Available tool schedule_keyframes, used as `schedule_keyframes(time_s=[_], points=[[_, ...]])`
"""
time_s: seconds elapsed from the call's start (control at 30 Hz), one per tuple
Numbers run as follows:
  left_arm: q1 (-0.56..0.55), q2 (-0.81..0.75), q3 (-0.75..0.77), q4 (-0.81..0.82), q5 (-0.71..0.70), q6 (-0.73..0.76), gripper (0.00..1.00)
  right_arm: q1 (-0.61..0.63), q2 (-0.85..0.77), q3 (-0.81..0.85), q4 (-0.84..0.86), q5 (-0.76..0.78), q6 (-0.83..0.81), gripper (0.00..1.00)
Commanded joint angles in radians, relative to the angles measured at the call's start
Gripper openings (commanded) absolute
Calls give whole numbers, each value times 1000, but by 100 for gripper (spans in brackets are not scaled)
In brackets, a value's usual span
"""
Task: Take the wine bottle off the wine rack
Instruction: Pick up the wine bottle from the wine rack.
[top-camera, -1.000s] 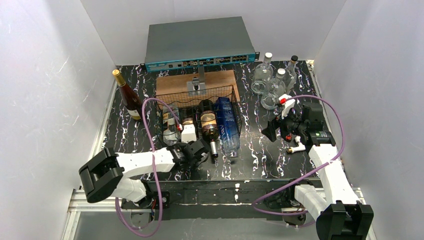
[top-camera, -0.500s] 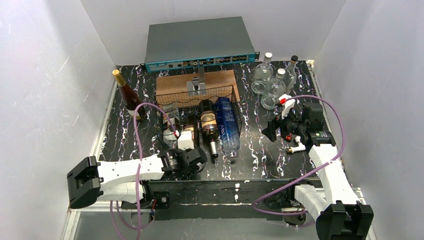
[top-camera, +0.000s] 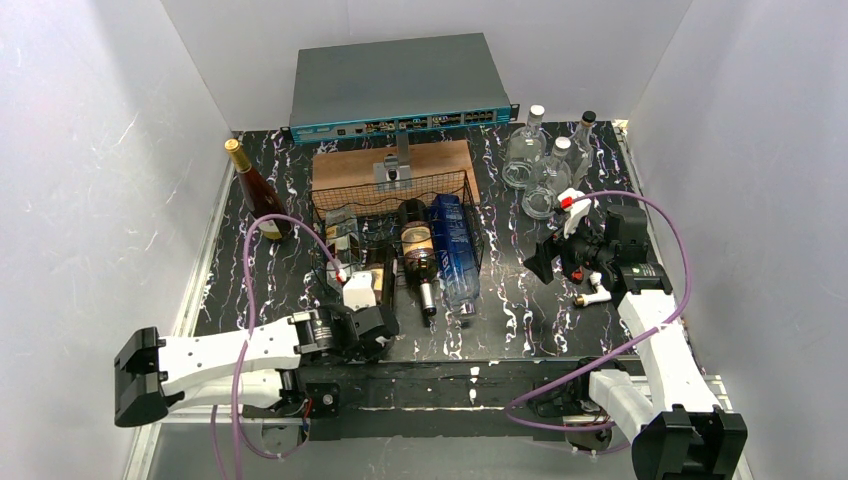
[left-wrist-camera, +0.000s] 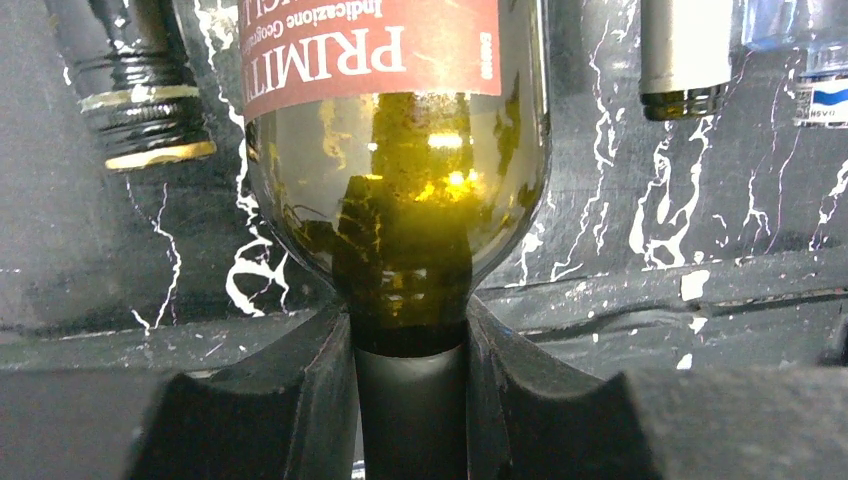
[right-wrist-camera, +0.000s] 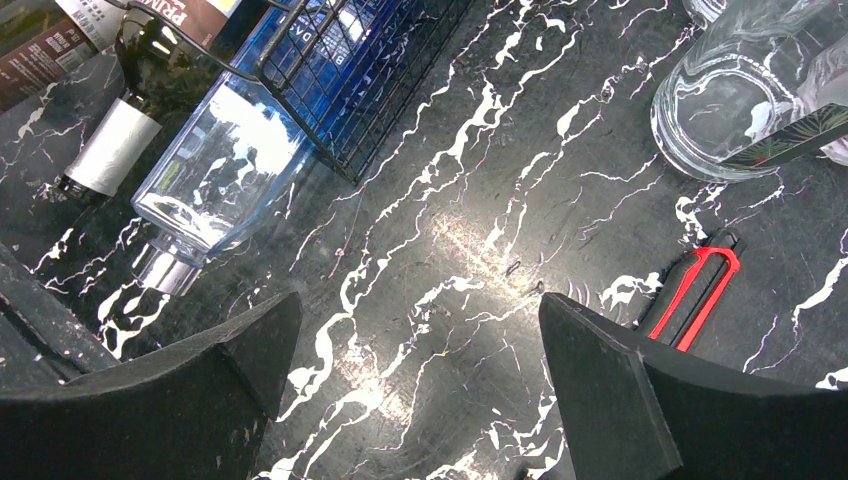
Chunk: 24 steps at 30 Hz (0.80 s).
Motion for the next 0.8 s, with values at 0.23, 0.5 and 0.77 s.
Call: schedule_keyframes(time_s=[0.23,0.5,0.77], points=[[-14,-164,57,-144,56,11,0,-3,-23,1,30,0,-9,98],[-14,-239,120,-266,130,34,0,-2,-23,-1,31,-2,-9,98],[-14,-264,188,-357,213,50,0,-3,-19,-2,31,-8,-9,98]])
